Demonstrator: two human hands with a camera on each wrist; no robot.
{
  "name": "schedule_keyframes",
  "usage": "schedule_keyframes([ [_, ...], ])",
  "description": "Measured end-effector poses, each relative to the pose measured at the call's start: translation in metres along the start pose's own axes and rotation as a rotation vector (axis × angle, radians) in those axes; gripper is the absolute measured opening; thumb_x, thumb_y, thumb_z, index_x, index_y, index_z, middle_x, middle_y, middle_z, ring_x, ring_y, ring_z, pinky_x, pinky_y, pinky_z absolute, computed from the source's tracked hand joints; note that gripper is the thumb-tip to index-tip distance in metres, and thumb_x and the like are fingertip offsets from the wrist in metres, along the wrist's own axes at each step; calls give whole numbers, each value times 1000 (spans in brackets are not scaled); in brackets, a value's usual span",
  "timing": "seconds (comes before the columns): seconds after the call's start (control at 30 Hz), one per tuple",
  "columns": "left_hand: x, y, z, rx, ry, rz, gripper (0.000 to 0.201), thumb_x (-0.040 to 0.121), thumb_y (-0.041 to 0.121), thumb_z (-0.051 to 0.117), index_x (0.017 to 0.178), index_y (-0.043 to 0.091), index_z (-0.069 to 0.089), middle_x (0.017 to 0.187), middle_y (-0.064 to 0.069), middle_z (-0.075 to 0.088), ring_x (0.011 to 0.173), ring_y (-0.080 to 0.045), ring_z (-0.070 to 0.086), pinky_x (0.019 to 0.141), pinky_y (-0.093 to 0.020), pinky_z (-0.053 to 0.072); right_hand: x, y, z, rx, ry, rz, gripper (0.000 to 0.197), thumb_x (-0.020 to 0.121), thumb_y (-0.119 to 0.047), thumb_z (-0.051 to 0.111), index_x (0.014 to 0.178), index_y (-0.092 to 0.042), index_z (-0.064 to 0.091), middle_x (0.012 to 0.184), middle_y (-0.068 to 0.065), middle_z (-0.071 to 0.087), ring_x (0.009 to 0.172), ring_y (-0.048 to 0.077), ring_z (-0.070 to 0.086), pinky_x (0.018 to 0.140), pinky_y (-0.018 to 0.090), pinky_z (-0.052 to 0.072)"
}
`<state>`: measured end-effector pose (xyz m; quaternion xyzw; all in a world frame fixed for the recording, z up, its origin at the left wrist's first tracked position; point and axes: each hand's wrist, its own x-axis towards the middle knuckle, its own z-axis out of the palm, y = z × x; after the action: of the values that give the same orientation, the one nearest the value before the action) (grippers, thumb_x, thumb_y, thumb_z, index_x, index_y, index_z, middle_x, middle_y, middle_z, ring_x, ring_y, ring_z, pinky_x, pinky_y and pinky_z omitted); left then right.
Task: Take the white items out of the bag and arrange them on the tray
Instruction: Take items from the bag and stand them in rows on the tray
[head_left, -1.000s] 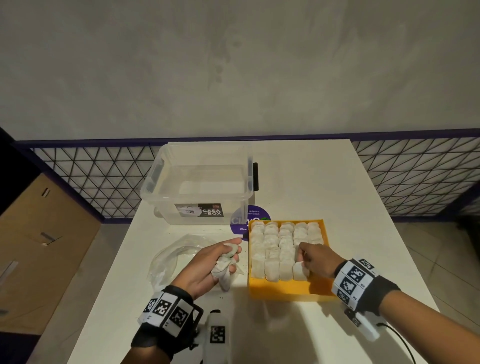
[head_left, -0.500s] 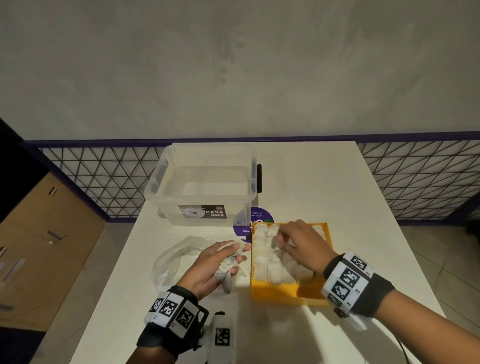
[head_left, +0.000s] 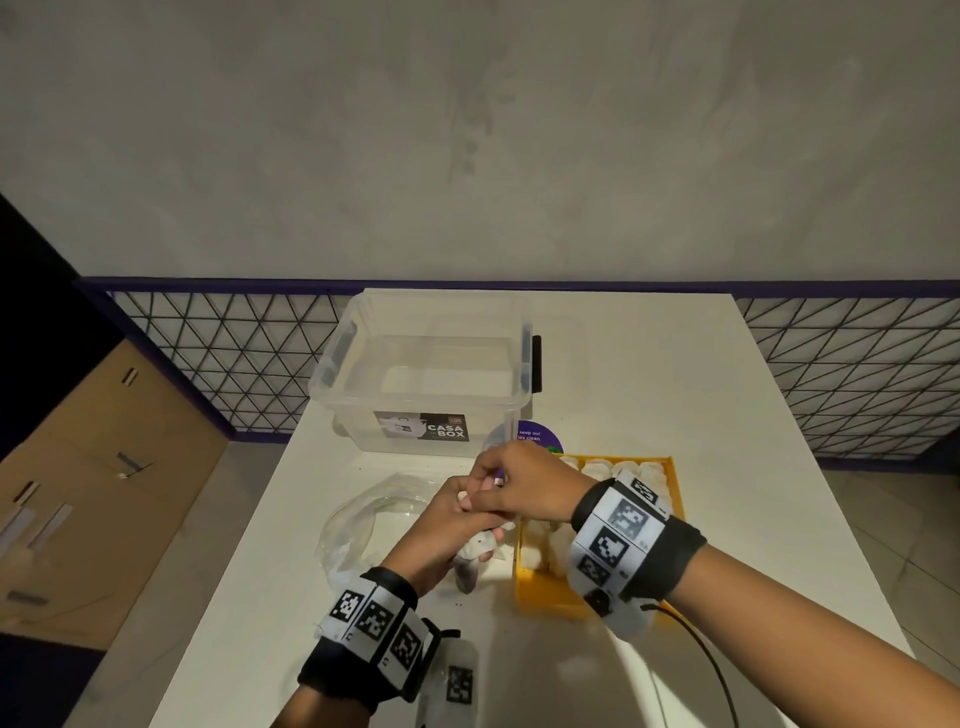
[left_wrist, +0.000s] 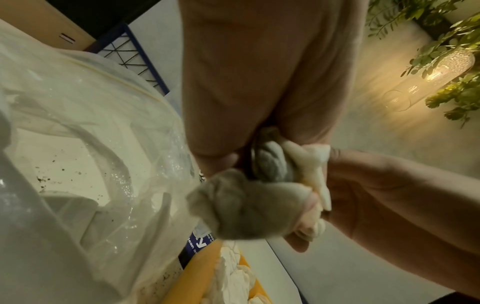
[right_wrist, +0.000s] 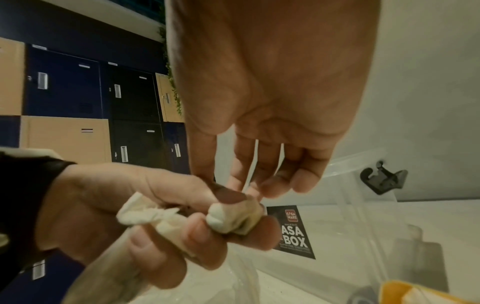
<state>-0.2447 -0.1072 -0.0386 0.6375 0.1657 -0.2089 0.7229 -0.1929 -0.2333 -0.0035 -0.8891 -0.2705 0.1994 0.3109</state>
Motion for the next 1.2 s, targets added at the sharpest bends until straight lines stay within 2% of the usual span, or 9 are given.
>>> schedule_keyframes([
  [0.2, -3, -1, -5, -11, -20, 35, 34, 83, 11, 70, 112, 6, 52, 75, -3, 65, 57, -8, 56, 48, -23, 44, 1, 7, -4, 220, 94, 30, 14, 85, -11, 58, 91, -8, 70, 87, 3, 69, 73, 6, 56, 72, 23, 46],
  [0.3, -5, -2, -10, -71, -60, 74, 31, 91, 28, 59, 109, 3, 62, 86, -9, 60, 58, -7, 51, 47, -20, 40, 2, 14, -9, 444, 133, 62, 10, 86, -11, 61, 87, -12, 71, 81, -7, 65, 74, 3, 56, 77, 22, 44],
  [0.37, -5, -2, -12, -90, -39, 83, 31, 94, 28, 54, 109, 4, 66, 92, -10, 64, 60, -7, 48, 47, -19, 39, 2, 16, -12, 566, 140, 75, 9, 87, -12, 61, 87, -13, 69, 84, -5, 65, 77, 4, 57, 79, 21, 45],
  [0.43, -3, -4, -13, -83, -12, 101, 28, 93, 26, 56, 106, 6, 68, 94, -11, 67, 60, -8, 48, 46, -20, 40, 1, 16, -13, 610, 147, 84, 9, 88, -12, 59, 89, -11, 68, 78, -8, 63, 68, -7, 56, 68, 9, 42],
  [0.5, -2, -4, -13, -77, 19, 120, 29, 91, 24, 59, 104, 0, 67, 80, -12, 63, 56, -7, 49, 45, -20, 39, 0, 17, -13, 609, 153, 96, 8, 89, -13, 58, 88, -12, 66, 71, -10, 59, 57, -8, 53, 57, 6, 39],
  [0.63, 2, -5, -12, -111, 67, 121, 28, 90, 20, 61, 103, -4, 64, 61, -1, 59, 52, -7, 49, 45, -20, 39, 1, 18, -9, 634, 183, 125, 14, 91, -17, 56, 96, -8, 66, 83, 7, 59, 63, 6, 47, 60, 16, 39],
  [0.9, 3, -9, -16, -90, 97, 141, 27, 89, 23, 63, 101, -1, 65, 65, -4, 57, 51, -8, 50, 45, -22, 39, -1, 24, -12, 516, 206, 84, 5, 83, -17, 66, 87, -13, 68, 87, 5, 64, 82, 15, 57, 85, 37, 48],
  [1.0, 3, -9, -14, -130, 95, 125, 27, 90, 22, 60, 102, -1, 66, 80, -8, 63, 54, -8, 51, 44, -22, 39, -3, 25, -14, 534, 219, 92, 2, 83, -14, 67, 83, -16, 67, 85, 12, 63, 79, 18, 56, 85, 38, 48],
  [1.2, 3, -5, -7, -307, 54, -44, 34, 98, 30, 46, 103, 0, 62, 80, -11, 65, 48, -10, 51, 40, -20, 37, -15, 34, -22, 507, 200, 89, 7, 86, -7, 62, 85, -15, 61, 77, 6, 61, 68, 11, 55, 70, 17, 46],
])
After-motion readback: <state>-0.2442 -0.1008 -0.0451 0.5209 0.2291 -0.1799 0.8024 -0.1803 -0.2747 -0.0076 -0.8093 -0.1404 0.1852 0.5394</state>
